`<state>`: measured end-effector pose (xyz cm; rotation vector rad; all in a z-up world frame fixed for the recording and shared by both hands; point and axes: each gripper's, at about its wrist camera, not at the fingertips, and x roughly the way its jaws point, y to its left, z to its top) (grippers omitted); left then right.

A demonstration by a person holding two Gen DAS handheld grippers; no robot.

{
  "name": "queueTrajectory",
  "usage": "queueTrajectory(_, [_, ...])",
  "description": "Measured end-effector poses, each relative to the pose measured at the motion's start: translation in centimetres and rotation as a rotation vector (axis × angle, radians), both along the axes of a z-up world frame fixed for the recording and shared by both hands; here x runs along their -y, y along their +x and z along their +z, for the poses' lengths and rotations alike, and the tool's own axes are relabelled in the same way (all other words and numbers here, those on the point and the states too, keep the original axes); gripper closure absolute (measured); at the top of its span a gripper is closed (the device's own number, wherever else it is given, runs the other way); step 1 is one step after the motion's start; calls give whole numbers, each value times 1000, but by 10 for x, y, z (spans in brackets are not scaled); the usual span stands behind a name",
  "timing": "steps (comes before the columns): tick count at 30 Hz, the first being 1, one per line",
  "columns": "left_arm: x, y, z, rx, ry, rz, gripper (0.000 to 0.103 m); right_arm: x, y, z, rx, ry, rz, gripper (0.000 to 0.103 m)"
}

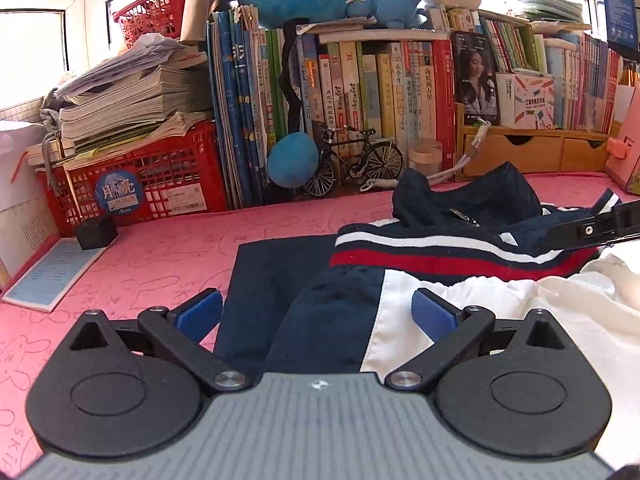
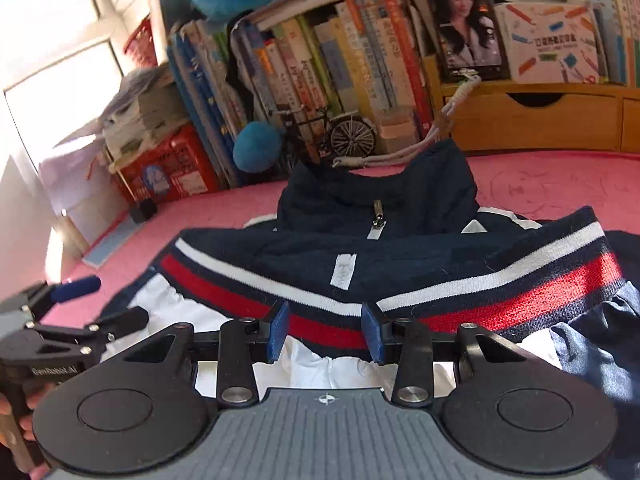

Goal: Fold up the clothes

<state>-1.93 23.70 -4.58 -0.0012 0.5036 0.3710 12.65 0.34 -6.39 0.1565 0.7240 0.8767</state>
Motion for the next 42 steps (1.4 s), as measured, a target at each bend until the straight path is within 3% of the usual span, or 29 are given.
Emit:
queueTrajectory(1, [-5,0,3,1,-11,-18,0,15,-1,8,49,41,-12,57])
queueTrajectory(2, [-9,0,6,0,-20,-36,0,27,-5,15,128,36,-31,48])
queueTrajectory(3, [-11,3,7,-12,-14,-49,0,36,-7,21,213,-7,-58,37])
queueTrajectory(5, [-12,13,6,-37,13,-58,0,50,-5,27,350,-131,-114,31])
queueTrajectory(8, [-15,36,0,-97,-22,-109,0,64,16,20,361,-246,-144,29])
queueTrajectory(13, [-23,68,-13,-147,-161,-126,0,66,46,-9,193,-242,-112,30])
queueTrajectory(14, [-25,68,-15,-132,-178,-111,14,66,49,-14,155,-222,-118,45])
queueTrajectory(15, [-26,68,-16,-117,-196,-96,41,67,52,-18,109,-188,-126,66])
queueTrajectory(16, [-28,67,-18,-101,-214,-81,53,69,52,-18,84,-157,-134,68])
queueTrajectory(17, [-27,64,-16,-75,-237,-69,63,72,50,-15,87,-132,-142,77])
queueTrajectory(18, [-25,60,-11,-40,-213,-54,78,74,48,-12,89,-106,-149,81])
queueTrajectory(22, [-23,54,13,85,-172,-55,80,73,44,21,167,-35,-154,86])
queueTrajectory(28, [-33,82,26,125,-143,-12,80,57,63,51,253,0,-174,86])
queueTrajectory(42, [-45,150,-28,-39,-90,70,79,21,145,-25,114,-96,-291,86])
